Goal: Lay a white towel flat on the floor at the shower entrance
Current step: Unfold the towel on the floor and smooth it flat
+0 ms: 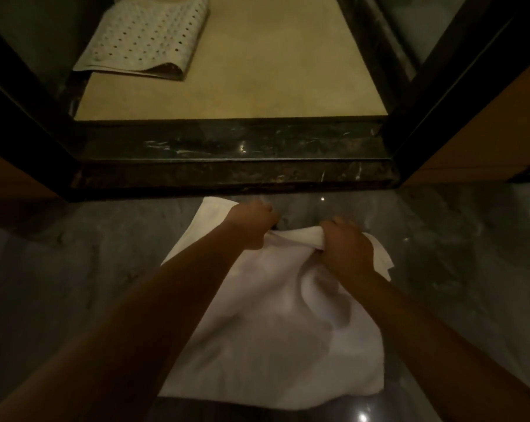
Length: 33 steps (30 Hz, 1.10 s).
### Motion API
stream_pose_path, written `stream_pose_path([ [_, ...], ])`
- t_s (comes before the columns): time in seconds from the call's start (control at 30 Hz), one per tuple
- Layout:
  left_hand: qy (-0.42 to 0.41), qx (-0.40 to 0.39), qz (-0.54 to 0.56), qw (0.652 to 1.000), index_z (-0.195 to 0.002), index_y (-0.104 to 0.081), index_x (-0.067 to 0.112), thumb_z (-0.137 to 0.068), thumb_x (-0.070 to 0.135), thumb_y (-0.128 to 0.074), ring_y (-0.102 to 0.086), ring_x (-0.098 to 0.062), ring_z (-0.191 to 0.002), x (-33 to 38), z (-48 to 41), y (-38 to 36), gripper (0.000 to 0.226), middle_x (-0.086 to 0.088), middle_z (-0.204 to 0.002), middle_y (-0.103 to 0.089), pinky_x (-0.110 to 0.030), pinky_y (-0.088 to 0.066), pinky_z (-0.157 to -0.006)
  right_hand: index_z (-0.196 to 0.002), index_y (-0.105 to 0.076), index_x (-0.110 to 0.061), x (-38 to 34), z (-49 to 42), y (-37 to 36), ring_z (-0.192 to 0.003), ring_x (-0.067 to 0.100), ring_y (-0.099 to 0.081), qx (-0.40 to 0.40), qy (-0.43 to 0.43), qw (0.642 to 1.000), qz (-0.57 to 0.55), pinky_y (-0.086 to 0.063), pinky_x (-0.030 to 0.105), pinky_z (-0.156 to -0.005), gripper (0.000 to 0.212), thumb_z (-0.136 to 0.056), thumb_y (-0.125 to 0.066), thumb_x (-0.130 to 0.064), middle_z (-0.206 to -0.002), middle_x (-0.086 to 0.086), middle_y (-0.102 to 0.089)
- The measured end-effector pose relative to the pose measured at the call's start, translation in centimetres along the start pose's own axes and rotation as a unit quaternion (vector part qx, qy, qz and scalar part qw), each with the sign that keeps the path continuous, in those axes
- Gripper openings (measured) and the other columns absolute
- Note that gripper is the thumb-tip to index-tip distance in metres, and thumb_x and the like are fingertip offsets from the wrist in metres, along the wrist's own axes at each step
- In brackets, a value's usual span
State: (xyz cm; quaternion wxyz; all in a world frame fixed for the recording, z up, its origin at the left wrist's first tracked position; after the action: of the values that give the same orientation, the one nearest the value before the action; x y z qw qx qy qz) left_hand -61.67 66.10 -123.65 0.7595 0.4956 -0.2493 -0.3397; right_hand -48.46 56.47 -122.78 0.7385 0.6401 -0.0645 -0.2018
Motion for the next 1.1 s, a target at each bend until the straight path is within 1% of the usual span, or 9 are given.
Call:
stream_pose_path([
  [0.13, -0.005, -0.006, 0.029, 1.000, -0.112, -0.062, 0.024, -0.080, 0.023, -0.067, -0.055, -0.019, -0.102, -1.0, -0.3, -0.8, 0.033, 0.000, -0.111, -0.059, -0.034, -0.048, -0.089, -0.100, -0.063, -0.020, 0.9, -1.3, 0.1, -0.097, 0.022, -0.055, -0.002, 0.031, 0.998, -0.048, -0.041, 0.033, -0.077, 0.017, -0.083, -0.063, -0.020, -0.103, 0.004, -0.064],
  [0.23, 0.003, 0.012, 0.040, 0.999, -0.099, -0.063, 0.025, -0.081, 0.027, -0.065, -0.056, -0.015, -0.093, -2.8, 0.0, -1.0, 0.019, 0.003, -0.097, -0.060, -0.029, -0.043, -0.081, -0.098, -0.065, -0.023, 0.9, -2.7, 0.4, -0.090, 0.021, -0.058, -0.001, 0.045, 0.998, -0.041, -0.042, 0.033, -0.077, 0.015, -0.084, -0.062, -0.021, -0.097, 0.003, -0.066],
  [0.33, 0.016, 0.008, -0.030, 0.999, -0.089, -0.058, 0.025, -0.080, 0.035, -0.065, -0.049, -0.011, -0.074, -5.2, 0.4, -1.0, 0.015, 0.006, -0.080, -0.053, -0.027, -0.037, -0.071, -0.100, -0.064, -0.022, -0.2, -4.2, 0.4, -0.093, 0.025, -0.060, -0.013, 0.056, 0.998, -0.009, -0.044, 0.038, -0.084, 0.015, -0.087, -0.057, -0.018, -0.098, 0.005, -0.067],
  [0.43, 0.076, -0.017, -0.072, 0.994, -0.080, -0.052, 0.026, -0.079, 0.042, -0.064, -0.045, -0.009, -0.061, -8.9, 1.6, -0.7, 0.020, 0.007, -0.068, -0.048, -0.028, -0.035, -0.063, -0.103, -0.062, -0.022, -1.7, -5.4, 0.3, -0.093, 0.023, -0.061, -0.028, 0.057, 0.998, -0.007, -0.046, 0.038, -0.087, 0.017, -0.090, -0.053, -0.015, -0.102, 0.004, -0.066],
  [0.53, 0.121, -0.024, -0.066, 0.990, -0.082, -0.055, 0.027, -0.079, 0.040, -0.064, -0.049, -0.011, -0.066, -12.4, 3.2, -0.6, 0.016, 0.007, -0.070, -0.049, -0.028, -0.037, -0.063, -0.105, -0.060, -0.023, -4.2, -6.6, 0.5, -0.094, 0.022, -0.060, -0.022, 0.093, 0.995, 0.009, -0.047, 0.038, -0.086, 0.021, -0.088, -0.054, -0.012, -0.104, 0.002, -0.064],
  [0.63, 0.147, -0.031, -0.075, 0.986, -0.083, -0.051, 0.028, -0.081, 0.037, -0.062, -0.049, -0.012, -0.071, -14.9, 4.7, -0.2, 0.015, 0.007, -0.075, -0.050, -0.028, -0.037, -0.065, -0.106, -0.061, -0.024, -7.2, -8.0, 0.5, -0.095, 0.024, -0.060, -0.020, 0.131, 0.990, 0.044, -0.042, 0.037, -0.084, 0.025, -0.088, -0.052, -0.009, -0.104, 0.002, -0.064],
  [0.83, 0.190, -0.010, -0.102, 0.976, -0.093, -0.056, 0.022, -0.088, 0.026, -0.057, -0.049, -0.015, -0.072, -16.1, 5.5, 0.4, 0.007, 0.002, -0.081, -0.051, -0.030, -0.040, -0.069, -0.101, -0.060, -0.021, -7.9, -10.1, 0.0, -0.084, 0.022, -0.058, -0.054, 0.085, 0.989, 0.107, -0.043, 0.039, -0.084, 0.018, -0.086, -0.058, -0.011, -0.088, 0.002, -0.061],
  [1.0, 0.183, 0.004, -0.119, 0.976, -0.106, -0.057, 0.018, -0.086, 0.020, -0.059, -0.050, -0.020, -0.086, -14.1, 4.7, 0.2, 0.020, -0.004, -0.094, -0.054, -0.034, -0.042, -0.077, -0.109, -0.059, -0.017, -7.1, -10.1, -0.5, -0.096, 0.025, -0.059, -0.033, 0.090, 0.986, 0.133, -0.043, 0.040, -0.087, 0.023, -0.088, -0.056, -0.010, -0.102, 0.007, -0.063],
  [1.1, 0.204, 0.062, -0.078, 0.974, -0.113, -0.054, 0.017, -0.084, 0.019, -0.061, -0.051, -0.024, -0.103, -14.6, 5.6, 0.5, 0.029, -0.007, -0.111, -0.054, -0.037, -0.043, -0.086, -0.117, -0.055, -0.016, -7.9, -9.6, -0.1, -0.107, 0.027, -0.054, 0.006, 0.115, 0.984, 0.133, -0.042, 0.042, -0.092, 0.032, -0.086, -0.057, -0.008, -0.114, 0.009, -0.060],
])
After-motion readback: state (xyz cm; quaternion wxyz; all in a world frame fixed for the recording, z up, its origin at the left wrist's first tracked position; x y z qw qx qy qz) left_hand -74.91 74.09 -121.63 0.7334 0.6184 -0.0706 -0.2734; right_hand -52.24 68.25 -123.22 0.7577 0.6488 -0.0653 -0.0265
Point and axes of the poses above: each hand's wrist, its own z-axis away from the middle knuckle, its own y-axis out of the back of the hand, x = y × z, the point moved 6 cm from there along -z, towards the middle knuckle
